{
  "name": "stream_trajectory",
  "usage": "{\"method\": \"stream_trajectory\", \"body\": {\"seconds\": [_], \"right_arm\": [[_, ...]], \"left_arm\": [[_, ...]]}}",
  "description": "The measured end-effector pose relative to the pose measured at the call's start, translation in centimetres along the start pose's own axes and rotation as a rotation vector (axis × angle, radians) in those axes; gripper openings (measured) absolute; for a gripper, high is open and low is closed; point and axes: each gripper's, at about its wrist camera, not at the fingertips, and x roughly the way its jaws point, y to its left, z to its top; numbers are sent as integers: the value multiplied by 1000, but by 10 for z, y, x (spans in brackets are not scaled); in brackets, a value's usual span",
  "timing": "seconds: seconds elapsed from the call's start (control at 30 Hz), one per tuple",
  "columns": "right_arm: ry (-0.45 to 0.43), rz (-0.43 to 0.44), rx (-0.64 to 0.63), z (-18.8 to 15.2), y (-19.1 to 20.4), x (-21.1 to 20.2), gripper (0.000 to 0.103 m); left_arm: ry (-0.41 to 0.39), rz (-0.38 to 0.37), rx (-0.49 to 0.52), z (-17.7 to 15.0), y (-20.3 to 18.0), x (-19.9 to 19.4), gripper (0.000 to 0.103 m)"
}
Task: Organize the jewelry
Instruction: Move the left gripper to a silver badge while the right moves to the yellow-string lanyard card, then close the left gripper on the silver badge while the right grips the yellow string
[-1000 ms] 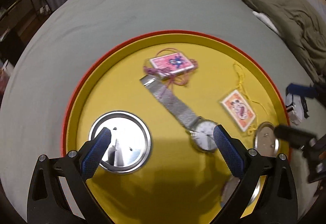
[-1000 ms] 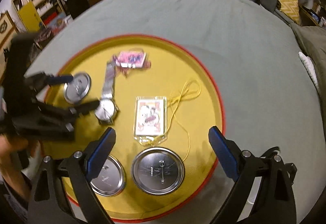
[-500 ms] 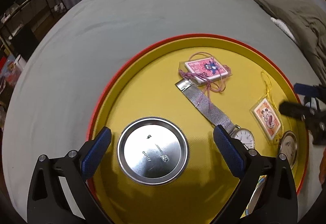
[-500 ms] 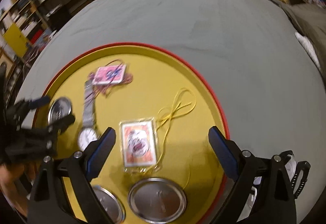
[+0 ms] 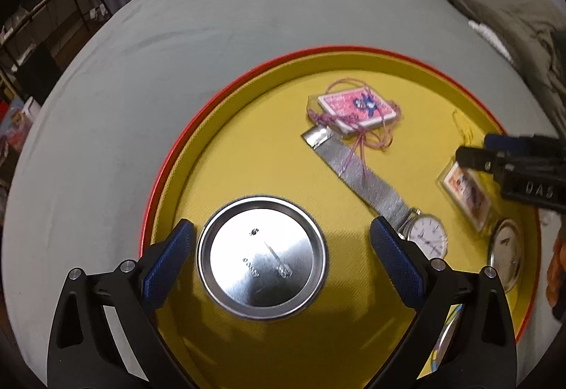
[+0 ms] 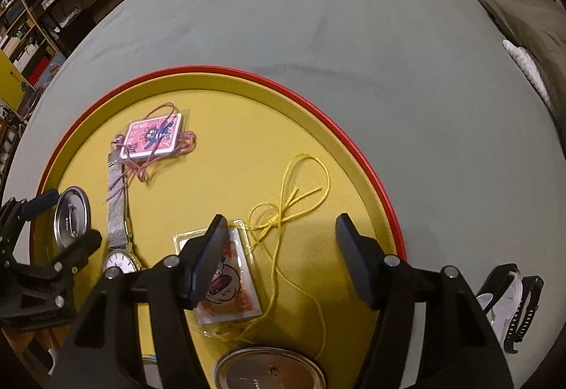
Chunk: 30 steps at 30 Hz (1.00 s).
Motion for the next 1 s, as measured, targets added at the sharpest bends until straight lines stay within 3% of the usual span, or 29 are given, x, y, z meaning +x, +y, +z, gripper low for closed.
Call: {"method": "stream_trajectory", "body": {"seconds": [0.1, 0.33, 0.57, 0.8, 1.0], "right_arm": [[4, 0, 1, -1, 1, -1, 60], [3, 14, 13, 3, 1, 3, 59], [-6, 48, 32, 1, -2, 2, 38], [-13, 51, 27, 0, -1, 0, 31], [-13, 52, 29, -1, -1, -1, 31]], "left_arm": [[14, 25, 19, -1, -3, 3, 97], [61, -36, 21, -5, 4, -3, 97], [54, -38, 20, -5, 5, -1, 97], [19, -54, -35, -8, 17, -9, 71], [25, -9, 15, -9, 7, -7, 71]]}}
